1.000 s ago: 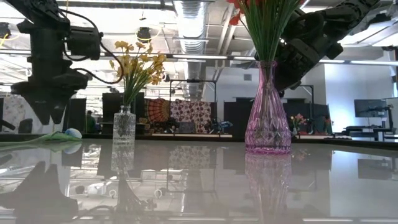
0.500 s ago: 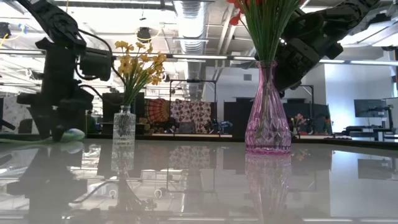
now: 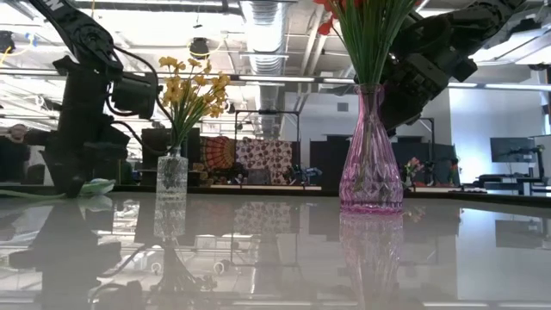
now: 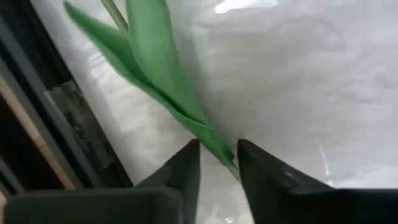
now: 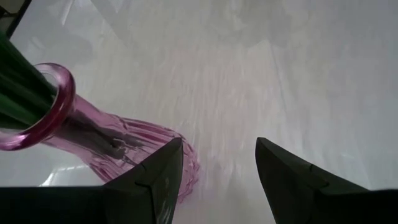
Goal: Sort flowers into vase by color
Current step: Put the top white flower into the transparent vase
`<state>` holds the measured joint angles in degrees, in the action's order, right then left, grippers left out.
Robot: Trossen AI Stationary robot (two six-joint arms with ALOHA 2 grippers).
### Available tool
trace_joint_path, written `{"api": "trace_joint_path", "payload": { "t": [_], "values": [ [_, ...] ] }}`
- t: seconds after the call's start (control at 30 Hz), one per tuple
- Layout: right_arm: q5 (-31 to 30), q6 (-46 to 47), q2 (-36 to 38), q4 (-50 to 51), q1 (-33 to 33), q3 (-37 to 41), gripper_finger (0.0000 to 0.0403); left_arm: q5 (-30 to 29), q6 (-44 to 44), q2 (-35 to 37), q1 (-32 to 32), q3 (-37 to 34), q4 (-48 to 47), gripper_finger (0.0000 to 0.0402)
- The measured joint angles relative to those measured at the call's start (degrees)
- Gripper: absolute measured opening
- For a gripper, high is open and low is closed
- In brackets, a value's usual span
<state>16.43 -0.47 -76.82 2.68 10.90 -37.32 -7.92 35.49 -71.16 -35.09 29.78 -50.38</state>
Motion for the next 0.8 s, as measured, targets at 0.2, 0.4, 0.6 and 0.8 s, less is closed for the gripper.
{"api": "trace_joint_path", "payload": {
  "t": [0.2, 0.4, 0.6, 0.8],
  "values": [
    [0.0, 0.0, 0.0, 0.4, 0.0, 0.0, 0.0228, 0.1, -0.2, 0.0, 0.3, -0.1, -0.1, 0.0010],
    [0.0, 0.0, 0.0, 0.4, 0.0, 0.0, 0.0228, -2.5, 3.2, 3.0, 2.4, -0.3, -1.6, 0.0004],
    [0.0, 0.0, 0.0, 0.3, 0.0, 0.0, 0.0228, -7.7, 7.2, 14.7, 2.9, -0.4, -2.8, 0.0002],
    [0.0, 0.0, 0.0, 0.3, 0.0, 0.0, 0.0228, -17.4, 8.3, 29.5, 2.9, -0.3, 0.6, 0.0002]
  ]
}}
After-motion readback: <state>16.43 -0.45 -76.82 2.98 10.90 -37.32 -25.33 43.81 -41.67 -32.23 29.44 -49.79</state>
